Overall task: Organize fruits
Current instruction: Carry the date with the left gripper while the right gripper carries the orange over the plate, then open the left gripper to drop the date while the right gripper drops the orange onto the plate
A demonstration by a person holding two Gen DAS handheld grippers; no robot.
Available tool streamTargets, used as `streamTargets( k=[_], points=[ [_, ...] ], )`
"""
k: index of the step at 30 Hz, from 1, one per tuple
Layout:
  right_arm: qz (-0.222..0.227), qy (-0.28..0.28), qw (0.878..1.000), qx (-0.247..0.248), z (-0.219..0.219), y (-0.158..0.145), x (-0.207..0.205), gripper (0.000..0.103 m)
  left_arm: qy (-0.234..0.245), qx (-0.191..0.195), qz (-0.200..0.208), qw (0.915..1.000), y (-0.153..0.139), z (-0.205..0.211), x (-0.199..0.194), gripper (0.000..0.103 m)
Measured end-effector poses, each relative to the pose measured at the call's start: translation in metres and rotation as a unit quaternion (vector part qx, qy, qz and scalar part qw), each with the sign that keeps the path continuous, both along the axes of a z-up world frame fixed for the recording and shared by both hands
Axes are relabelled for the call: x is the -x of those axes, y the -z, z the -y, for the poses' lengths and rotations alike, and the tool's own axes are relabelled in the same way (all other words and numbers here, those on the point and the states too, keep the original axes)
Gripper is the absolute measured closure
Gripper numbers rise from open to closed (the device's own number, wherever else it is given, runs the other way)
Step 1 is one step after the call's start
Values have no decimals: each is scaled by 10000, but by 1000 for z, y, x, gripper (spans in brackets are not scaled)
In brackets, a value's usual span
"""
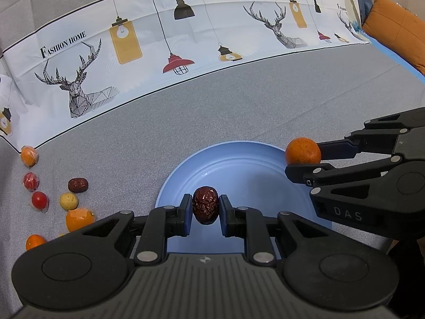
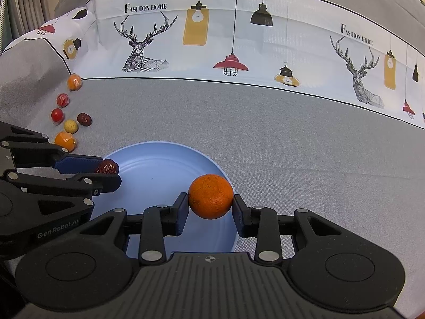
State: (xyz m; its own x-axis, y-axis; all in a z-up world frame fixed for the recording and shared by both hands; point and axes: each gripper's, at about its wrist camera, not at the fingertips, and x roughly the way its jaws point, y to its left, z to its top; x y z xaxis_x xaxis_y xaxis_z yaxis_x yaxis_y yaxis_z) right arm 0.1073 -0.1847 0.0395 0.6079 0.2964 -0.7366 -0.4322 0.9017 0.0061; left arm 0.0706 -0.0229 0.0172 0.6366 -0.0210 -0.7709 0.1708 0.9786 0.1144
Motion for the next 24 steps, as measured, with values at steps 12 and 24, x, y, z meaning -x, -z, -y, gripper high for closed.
streamTargets(
  k=[12, 24],
  points=[
    [-24, -10, 10000, 2, 0, 0, 0, 64, 18, 108, 16, 9999, -1, -1, 0, 76],
    [193, 209, 9996, -26, 6, -6, -2, 37, -465, 114, 469, 9977, -11, -11, 0, 53]
  ],
)
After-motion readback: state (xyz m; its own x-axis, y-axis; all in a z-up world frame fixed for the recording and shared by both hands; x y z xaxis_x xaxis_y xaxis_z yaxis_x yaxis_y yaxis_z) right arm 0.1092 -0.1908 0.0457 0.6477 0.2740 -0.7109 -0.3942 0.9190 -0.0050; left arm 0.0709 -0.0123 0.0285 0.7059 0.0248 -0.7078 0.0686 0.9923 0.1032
